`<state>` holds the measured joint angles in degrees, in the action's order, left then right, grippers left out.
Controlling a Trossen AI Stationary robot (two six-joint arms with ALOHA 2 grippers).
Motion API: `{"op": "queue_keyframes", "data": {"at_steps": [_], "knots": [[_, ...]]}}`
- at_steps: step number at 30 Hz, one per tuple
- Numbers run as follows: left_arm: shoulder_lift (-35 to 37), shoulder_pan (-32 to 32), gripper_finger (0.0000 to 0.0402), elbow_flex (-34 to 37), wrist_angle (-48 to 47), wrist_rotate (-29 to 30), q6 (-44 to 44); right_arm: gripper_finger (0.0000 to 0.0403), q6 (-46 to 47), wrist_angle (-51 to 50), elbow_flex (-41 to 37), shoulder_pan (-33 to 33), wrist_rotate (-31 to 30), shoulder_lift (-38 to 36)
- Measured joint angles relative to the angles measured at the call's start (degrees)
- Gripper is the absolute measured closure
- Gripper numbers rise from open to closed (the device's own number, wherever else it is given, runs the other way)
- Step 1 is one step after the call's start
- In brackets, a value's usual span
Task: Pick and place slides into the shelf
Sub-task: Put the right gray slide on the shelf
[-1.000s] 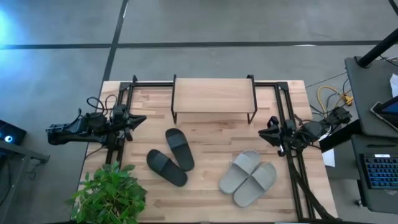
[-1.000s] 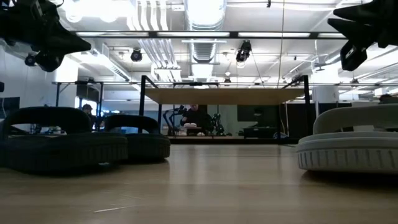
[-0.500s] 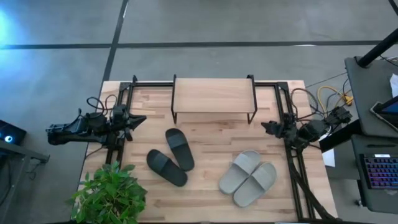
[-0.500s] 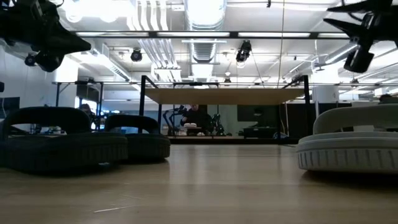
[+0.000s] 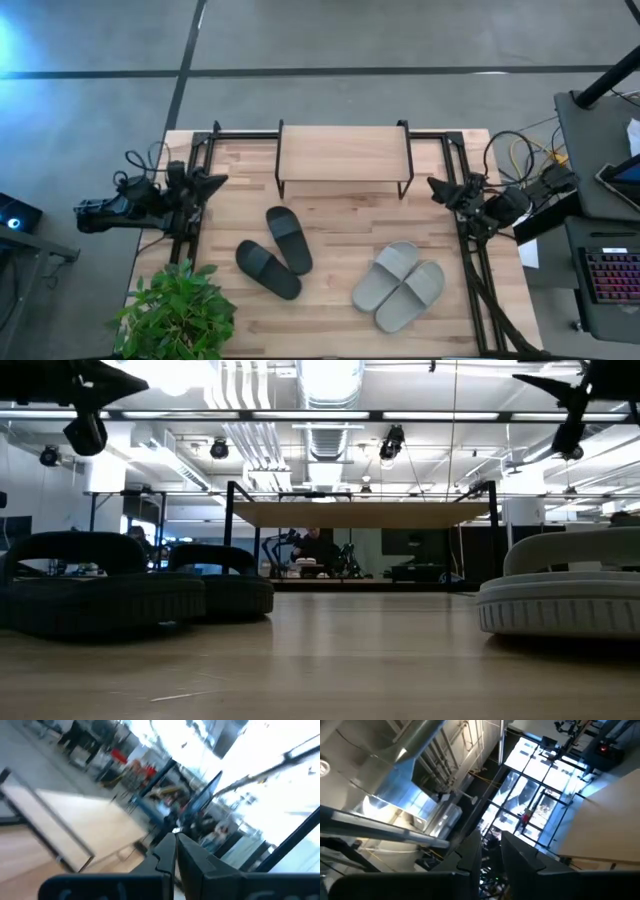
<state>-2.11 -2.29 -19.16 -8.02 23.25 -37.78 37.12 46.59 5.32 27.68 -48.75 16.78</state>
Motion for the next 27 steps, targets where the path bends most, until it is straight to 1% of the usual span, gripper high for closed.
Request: {"op": "queue_keyframes", "data": {"at_steps": [2, 4, 6, 8, 10, 12, 15, 17, 19, 21, 23, 25, 27], "knots": [[-0.42, -0.02, 0.04, 0.0, 1.22, 4.22, 1.8, 0.0335, -1.25, -0.09, 3.39, -0.34, 0.0, 5.54], [-0.91, 0.03, 0.04, 0.02, 1.86, 5.54, 2.1, 0.0335, -4.13, -0.09, 6.77, -0.7, -1.48, 10.58], [-1.21, 0.0, 0.04, 0.02, 3.38, 5.28, 1.76, 0.0335, -9.57, -0.09, 10.27, -1.16, -6.18, 14.91], [-2.21, -0.02, 0.04, 0.0, 5.69, 5.2, 0.35, 0.0335, -12.05, -0.25, 13.52, -1.44, -10.18, 18.14], [-3.31, 0.02, 0.04, 0.04, 7.36, 4.42, 0.81, 0.0335, -14.55, -1.44, 16.71, -2.27, -10.84, 20.82], [-4.72, 0.02, 0.04, 0.02, 10.02, 3.14, 1.15, 0.0335, -16.18, -6.43, 20.05, -2.6, -10.86, 22.7], [-7.1, 0.02, 0.04, 0.02, 11.05, 2.0, 3.76, 0.0335, -16.2, -19.98, 25.45, -2.77, -12.64, 24.53], [-8.76, 0.02, 0.04, 0.02, 11.7, 1.32, 3.97, 0.0334, -12.29, -32.01, 29.5, -2.89, -14.71, 25.19], [-10.41, 0.02, 0.04, 0.02, 12.84, -0.16, 3.87, 0.0327, -6.36, -45.82, 33.96, -3.02, -14.81, 26.0], [-12.02, 0.02, 0.04, 0.02, 15.55, -2.87, 3.87, 0.0317, 1.07, -59.06, 38.81, -3.25, -12.86, 27.49], [-13.56, 0.0, 0.04, 0.02, 19.12, -5.94, 3.83, 0.0303, 6.83, -70.03, 43.36, -3.5, -9.0, 29.56], [-15.01, 0.0, 0.04, -0.39, 21.8, -9.51, 3.76, 0.0289, 10.43, -77.97, 47.59, -3.81, -5.57, 32.32], [-16.41, 0.0, 0.04, -1.64, 22.59, -12.99, 3.69, 0.0273, 12.31, -84.09, 51.24, -4.14, -2.06, 35.48]]}}
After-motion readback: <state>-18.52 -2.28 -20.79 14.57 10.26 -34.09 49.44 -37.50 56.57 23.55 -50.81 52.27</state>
